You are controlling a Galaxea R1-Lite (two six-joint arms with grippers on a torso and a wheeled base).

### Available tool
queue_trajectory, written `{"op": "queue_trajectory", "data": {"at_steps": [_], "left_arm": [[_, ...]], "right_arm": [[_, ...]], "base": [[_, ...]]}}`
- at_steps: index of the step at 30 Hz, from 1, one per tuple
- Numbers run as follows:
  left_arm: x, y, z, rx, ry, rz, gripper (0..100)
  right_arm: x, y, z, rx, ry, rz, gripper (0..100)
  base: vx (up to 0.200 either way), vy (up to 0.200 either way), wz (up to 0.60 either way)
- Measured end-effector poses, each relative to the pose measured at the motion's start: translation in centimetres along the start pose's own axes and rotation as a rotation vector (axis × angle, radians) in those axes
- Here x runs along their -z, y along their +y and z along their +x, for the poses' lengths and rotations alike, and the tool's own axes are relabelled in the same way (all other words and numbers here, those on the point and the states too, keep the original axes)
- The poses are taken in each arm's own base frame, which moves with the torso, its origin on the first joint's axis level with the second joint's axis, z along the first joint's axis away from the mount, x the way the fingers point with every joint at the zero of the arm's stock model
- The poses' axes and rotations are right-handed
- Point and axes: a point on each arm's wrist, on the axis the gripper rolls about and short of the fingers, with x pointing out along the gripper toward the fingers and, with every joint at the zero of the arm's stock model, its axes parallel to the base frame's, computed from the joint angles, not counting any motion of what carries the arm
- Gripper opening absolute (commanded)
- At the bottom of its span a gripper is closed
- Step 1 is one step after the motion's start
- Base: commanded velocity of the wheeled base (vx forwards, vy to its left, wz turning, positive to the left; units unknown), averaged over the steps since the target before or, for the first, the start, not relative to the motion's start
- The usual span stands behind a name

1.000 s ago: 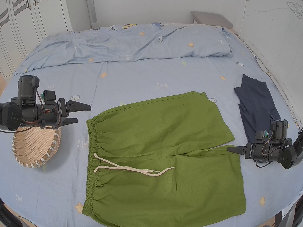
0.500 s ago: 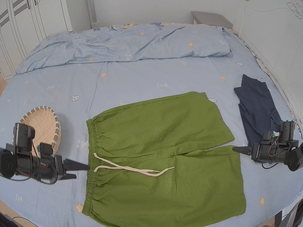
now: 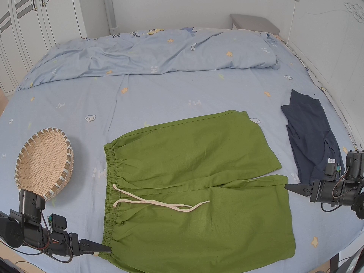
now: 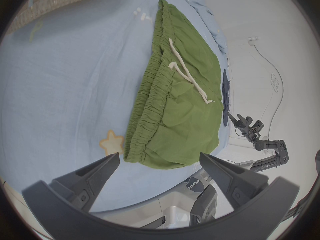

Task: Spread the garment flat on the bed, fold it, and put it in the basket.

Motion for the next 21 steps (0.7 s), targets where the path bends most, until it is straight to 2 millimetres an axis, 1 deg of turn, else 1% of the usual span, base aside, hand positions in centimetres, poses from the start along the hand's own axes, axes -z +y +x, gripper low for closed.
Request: {"op": "queue_trajectory", "data": {"at_steps": [4,8,12,21], "left_arm": [[-0.6,0.3,1.0,0.006,0.016,0.015,100],[-1.3,0.6,2.7,0.016,0.039,0.044,100],[-1.2,0.8,3.8,0.016,0.079,0.049,100],[-0.9,1.2,4.5,0.007,0.127,0.028,100]], "right_arm": [[0.0,0.6,-0.3,-0.014,-0.01,-0.009,100],[-0.2,1.0,-0.6,-0.023,-0.022,-0.017,100],[-0.3,1.2,-0.8,-0.027,-0.033,-0.022,100],[-0.6,1.4,-1.0,-0.032,-0.048,-0.03,100]], "base": [[0.0,0.0,0.0],[0.0,0.0,0.0],[0.0,0.0,0.0],[0.0,0.0,0.0]]}}
